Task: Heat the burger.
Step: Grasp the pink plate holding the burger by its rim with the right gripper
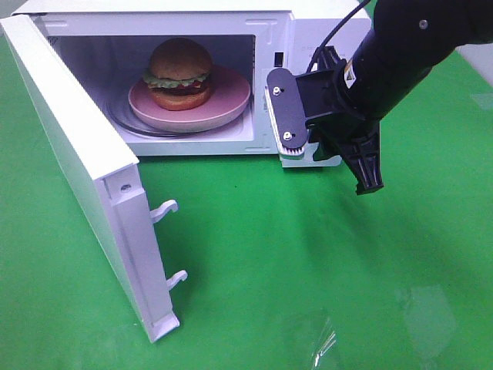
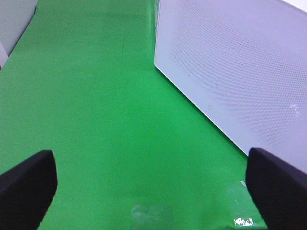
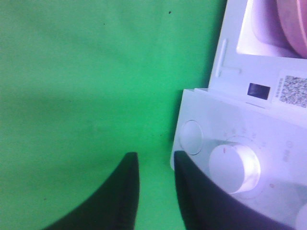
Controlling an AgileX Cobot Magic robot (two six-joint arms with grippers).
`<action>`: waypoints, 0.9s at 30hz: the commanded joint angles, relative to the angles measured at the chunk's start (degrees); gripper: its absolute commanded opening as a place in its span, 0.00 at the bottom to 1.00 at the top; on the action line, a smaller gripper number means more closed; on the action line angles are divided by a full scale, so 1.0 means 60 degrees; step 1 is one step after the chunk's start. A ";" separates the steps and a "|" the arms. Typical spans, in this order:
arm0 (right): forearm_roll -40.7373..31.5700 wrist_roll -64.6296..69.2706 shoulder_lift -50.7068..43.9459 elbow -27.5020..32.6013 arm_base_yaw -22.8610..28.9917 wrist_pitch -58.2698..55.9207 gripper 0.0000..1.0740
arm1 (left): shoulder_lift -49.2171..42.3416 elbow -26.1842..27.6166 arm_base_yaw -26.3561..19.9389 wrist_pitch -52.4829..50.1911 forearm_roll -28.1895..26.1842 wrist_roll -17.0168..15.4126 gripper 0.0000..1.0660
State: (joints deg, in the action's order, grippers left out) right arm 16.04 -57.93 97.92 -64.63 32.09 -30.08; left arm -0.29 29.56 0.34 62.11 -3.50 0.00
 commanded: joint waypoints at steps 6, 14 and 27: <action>0.0172 -0.0181 -0.0095 -0.0057 0.0010 0.0955 0.77 | -0.0048 0.0010 -0.0019 -0.0124 -0.0019 0.0000 0.95; 0.0172 -0.0458 -0.0095 -0.0057 0.0057 0.1585 0.93 | -0.0048 0.0010 -0.0019 -0.0124 -0.0019 0.0000 0.95; 0.0172 -0.0764 0.0458 -0.0392 0.0277 0.2301 0.92 | -0.0048 0.0010 -0.0019 -0.0124 -0.0019 0.0000 0.95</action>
State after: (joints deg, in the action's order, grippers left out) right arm 16.90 -62.05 100.44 -66.63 33.40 -17.02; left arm -0.29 29.56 0.34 62.11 -3.50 0.00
